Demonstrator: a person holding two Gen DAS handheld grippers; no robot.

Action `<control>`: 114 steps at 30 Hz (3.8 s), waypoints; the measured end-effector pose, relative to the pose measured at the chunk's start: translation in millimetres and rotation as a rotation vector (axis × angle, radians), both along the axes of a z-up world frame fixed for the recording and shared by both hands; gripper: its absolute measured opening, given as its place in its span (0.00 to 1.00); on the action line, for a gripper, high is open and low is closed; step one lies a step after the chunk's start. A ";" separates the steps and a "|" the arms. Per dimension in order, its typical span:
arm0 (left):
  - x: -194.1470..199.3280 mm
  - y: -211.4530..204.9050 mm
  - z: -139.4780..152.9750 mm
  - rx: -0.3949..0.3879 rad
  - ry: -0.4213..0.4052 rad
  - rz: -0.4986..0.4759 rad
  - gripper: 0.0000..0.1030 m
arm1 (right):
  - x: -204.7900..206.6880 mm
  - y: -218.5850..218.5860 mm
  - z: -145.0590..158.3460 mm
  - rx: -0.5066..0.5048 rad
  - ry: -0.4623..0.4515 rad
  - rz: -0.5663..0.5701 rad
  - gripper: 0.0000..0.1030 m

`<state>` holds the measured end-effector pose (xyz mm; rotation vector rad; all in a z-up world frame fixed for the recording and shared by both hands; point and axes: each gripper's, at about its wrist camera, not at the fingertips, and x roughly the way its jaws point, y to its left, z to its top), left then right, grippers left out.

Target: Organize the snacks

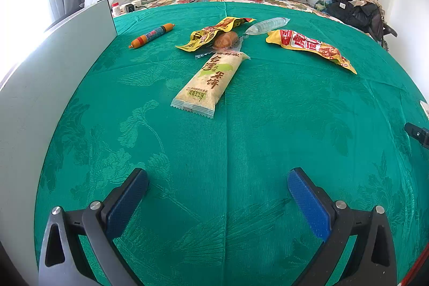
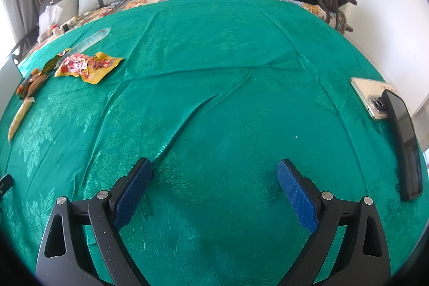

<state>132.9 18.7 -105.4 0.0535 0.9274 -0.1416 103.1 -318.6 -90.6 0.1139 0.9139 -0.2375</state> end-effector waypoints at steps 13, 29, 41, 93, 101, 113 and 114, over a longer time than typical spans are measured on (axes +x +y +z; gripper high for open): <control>0.1 0.1 -0.1 0.000 0.000 -0.001 1.00 | 0.1 -0.1 0.1 0.000 0.000 0.000 0.94; 0.3 0.2 -0.3 0.000 0.000 -0.001 1.00 | 3.1 -3.2 3.1 0.031 0.021 0.000 0.92; 0.2 0.1 -0.5 0.000 0.000 -0.001 1.00 | 1.0 7.2 -0.1 0.001 0.007 0.021 0.94; 38.2 32.0 4.4 0.025 0.053 0.052 0.95 | 0.8 8.7 -0.3 0.000 0.002 0.019 0.95; 39.4 40.9 -0.9 0.003 0.022 0.091 1.00 | 0.9 8.5 -0.2 -0.001 0.002 0.019 0.95; 39.3 40.1 -0.9 0.003 0.022 0.091 1.00 | 0.9 8.6 -0.2 -0.001 0.002 0.019 0.95; 39.4 40.1 -0.8 0.003 0.022 0.091 1.00 | 0.9 8.5 -0.1 -0.001 0.002 0.019 0.95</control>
